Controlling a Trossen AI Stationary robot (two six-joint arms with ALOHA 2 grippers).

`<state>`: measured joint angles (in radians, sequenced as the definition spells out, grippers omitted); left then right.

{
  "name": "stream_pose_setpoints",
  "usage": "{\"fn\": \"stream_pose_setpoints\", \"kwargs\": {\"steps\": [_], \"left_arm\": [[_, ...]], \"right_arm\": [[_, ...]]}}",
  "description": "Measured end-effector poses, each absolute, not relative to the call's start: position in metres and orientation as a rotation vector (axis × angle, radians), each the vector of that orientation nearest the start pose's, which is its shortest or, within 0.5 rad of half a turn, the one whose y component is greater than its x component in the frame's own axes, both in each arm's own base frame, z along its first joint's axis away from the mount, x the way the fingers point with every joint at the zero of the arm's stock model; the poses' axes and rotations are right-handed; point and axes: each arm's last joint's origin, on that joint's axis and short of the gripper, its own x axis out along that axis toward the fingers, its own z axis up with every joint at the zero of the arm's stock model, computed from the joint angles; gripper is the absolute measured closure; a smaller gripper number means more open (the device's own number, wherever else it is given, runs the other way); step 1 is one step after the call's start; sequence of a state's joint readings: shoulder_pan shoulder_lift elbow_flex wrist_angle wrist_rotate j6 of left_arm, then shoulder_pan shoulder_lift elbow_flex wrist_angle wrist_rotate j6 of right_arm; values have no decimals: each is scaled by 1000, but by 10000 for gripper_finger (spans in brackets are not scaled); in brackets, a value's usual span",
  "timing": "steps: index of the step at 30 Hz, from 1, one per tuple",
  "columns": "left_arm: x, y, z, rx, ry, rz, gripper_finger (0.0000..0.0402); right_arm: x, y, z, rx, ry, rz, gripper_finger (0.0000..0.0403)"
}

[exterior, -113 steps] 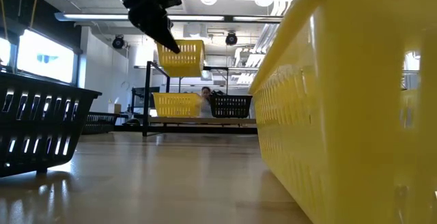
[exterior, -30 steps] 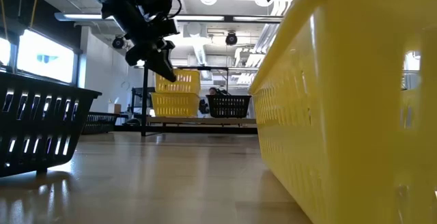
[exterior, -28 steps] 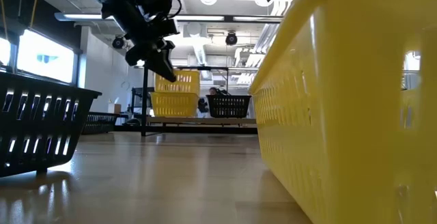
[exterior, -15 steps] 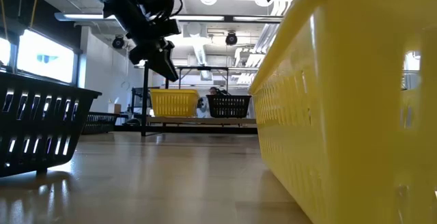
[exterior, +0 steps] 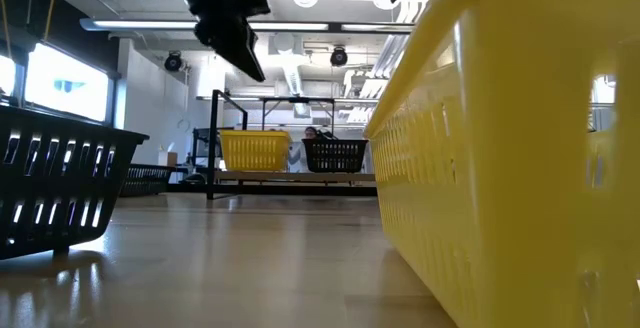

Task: Stack baskets on shelf by color
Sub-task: Stack the top black bin on top of the black bin on the shelf

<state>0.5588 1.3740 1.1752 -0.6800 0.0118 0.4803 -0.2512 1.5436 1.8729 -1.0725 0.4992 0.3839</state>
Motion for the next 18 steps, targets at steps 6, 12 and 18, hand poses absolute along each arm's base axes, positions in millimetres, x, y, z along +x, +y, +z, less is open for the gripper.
{"fn": "stream_pose_setpoints", "kwargs": {"steps": [6, 12, 18], "left_arm": [[234, 133, 324, 135, 914, 299, 279], [210, 121, 346, 72, 879, 425, 279], [173, 126, 362, 11, 867, 702, 279]], "right_arm": [[281, -86, 440, 231, 617, -839, 263], [281, -86, 440, 232, 618, -835, 263], [282, -85, 440, 228, 632, -796, 263]]}}
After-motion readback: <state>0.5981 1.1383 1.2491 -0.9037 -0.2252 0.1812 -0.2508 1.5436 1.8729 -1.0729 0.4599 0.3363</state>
